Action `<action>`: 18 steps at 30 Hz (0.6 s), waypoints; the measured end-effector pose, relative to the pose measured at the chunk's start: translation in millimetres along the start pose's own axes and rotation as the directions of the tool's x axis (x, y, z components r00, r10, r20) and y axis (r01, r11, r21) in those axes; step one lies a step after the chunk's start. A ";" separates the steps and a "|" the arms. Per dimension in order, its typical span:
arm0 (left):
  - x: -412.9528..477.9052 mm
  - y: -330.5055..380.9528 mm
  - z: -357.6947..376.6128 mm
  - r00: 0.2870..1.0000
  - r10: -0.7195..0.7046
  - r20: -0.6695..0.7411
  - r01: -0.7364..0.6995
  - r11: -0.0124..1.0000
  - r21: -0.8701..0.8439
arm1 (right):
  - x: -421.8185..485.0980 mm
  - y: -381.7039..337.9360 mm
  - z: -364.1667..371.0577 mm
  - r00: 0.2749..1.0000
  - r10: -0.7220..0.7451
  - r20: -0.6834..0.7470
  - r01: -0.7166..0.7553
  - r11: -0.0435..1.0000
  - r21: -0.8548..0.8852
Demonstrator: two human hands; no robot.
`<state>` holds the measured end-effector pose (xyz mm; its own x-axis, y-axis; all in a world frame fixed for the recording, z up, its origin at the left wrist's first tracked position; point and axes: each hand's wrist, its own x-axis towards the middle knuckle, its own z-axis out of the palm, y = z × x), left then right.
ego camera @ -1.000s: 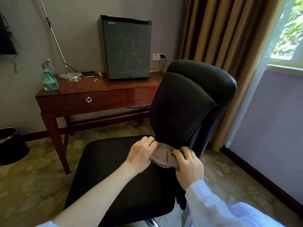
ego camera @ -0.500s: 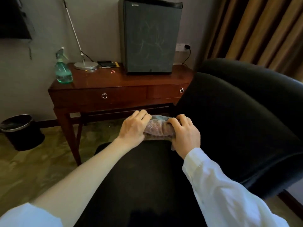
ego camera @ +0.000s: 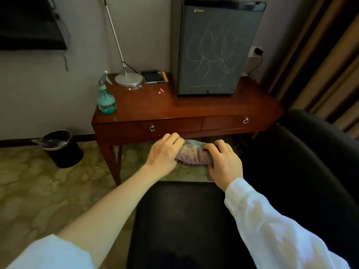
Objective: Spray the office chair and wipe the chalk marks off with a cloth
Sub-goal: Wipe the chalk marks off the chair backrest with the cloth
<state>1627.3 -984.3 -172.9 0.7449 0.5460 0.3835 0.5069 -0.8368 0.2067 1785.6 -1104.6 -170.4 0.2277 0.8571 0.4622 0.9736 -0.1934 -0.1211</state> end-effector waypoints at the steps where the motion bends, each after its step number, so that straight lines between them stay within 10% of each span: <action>1: 3.1 -4.6 -14.0 1.000 -0.009 0.011 0.009 1.000 -0.003 | 9.6 -8.4 -8.5 1.000 -0.002 0.005 0.002 1.000 0.003; 18: -2.9 -120.9 -213.9 0.998 0.054 0.038 -0.057 0.994 0.089 | 116.8 -181.3 -91.5 0.999 0.027 0.042 -0.030 0.998 0.062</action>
<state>1471.1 -893.3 -6.5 0.7872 0.5009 0.3598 0.5000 -0.8599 0.1031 1637.0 -1013.1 -14.1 0.2534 0.8708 0.4214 0.9636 -0.1889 -0.1891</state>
